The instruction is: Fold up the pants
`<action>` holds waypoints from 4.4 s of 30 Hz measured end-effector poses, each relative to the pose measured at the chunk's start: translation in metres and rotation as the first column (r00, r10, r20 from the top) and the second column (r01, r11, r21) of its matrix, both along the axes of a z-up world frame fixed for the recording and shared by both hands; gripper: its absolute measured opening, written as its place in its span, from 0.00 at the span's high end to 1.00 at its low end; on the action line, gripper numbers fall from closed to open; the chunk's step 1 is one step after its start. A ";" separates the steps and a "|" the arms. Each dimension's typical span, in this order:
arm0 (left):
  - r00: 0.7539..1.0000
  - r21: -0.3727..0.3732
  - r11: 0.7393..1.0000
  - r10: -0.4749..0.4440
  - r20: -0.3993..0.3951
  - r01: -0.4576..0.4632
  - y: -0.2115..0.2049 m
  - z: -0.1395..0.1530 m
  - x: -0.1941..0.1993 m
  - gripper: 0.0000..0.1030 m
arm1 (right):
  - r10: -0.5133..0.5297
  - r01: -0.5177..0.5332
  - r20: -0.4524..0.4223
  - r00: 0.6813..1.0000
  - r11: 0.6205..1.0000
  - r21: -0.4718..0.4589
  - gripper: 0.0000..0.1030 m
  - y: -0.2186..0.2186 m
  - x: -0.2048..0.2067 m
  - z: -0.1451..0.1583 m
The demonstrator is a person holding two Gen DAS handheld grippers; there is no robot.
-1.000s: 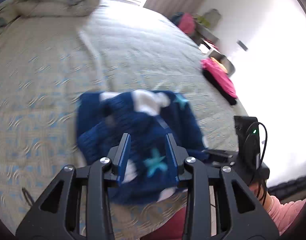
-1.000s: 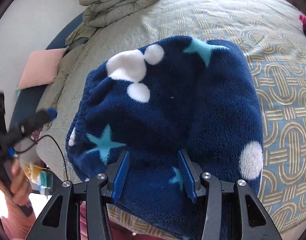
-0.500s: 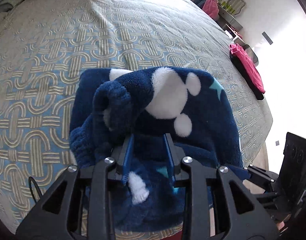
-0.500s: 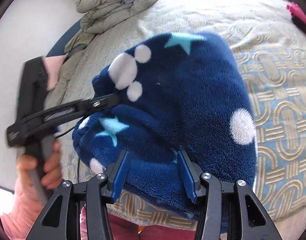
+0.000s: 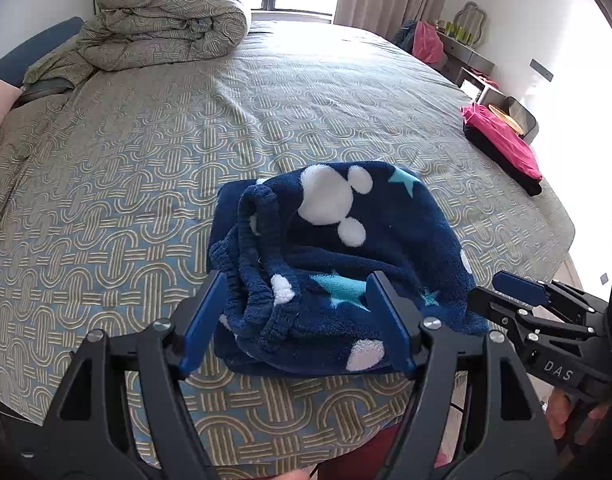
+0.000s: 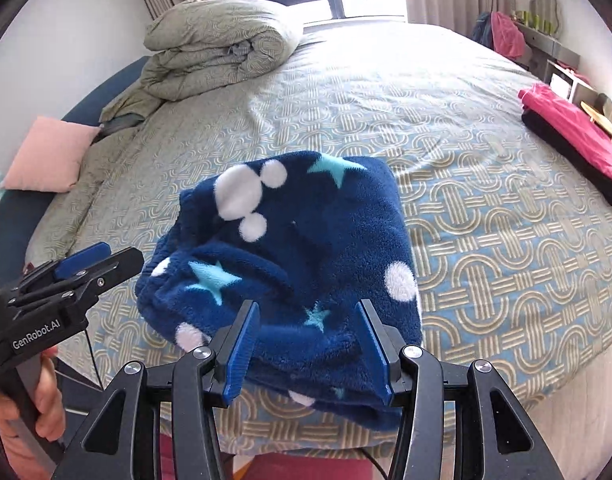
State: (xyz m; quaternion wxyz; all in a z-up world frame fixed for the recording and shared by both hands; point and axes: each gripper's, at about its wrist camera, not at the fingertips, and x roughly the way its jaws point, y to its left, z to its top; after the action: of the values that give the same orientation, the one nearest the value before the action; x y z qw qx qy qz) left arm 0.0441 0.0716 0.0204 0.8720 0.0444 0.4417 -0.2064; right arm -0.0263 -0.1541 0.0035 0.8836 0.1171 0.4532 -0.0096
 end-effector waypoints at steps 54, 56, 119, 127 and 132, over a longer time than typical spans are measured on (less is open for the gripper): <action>0.901 -0.235 0.967 -0.017 -0.434 -0.095 0.039 -0.136 0.120 0.00 | 0.152 -0.044 -0.167 0.974 0.851 0.523 0.12 -0.092 0.118 -0.115; 0.895 -0.240 0.966 -0.026 -0.446 -0.092 0.035 -0.140 0.120 0.00 | 0.176 -0.069 -0.167 0.970 0.859 0.507 0.11 -0.083 0.125 -0.115; 0.913 0.122 0.926 -0.374 0.160 0.358 -0.232 0.030 -0.014 0.22 | -0.520 0.525 0.098 0.849 0.851 -0.032 0.26 -0.177 -0.100 0.014; 0.916 0.074 0.932 -0.363 0.172 0.355 -0.203 0.048 -0.048 0.17 | -0.523 0.542 0.182 0.833 0.837 -0.079 0.25 -0.135 -0.121 0.050; 0.914 0.060 0.933 -0.359 0.189 0.354 -0.199 0.057 -0.056 0.17 | -0.509 0.538 0.204 0.836 0.835 -0.120 0.25 -0.119 -0.130 0.066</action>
State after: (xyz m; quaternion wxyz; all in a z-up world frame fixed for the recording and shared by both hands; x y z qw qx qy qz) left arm -0.0116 -0.1269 0.0776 0.8586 0.1552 0.3401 -0.3508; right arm -0.1559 -0.2734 0.0694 0.8878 0.1605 0.3272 -0.2811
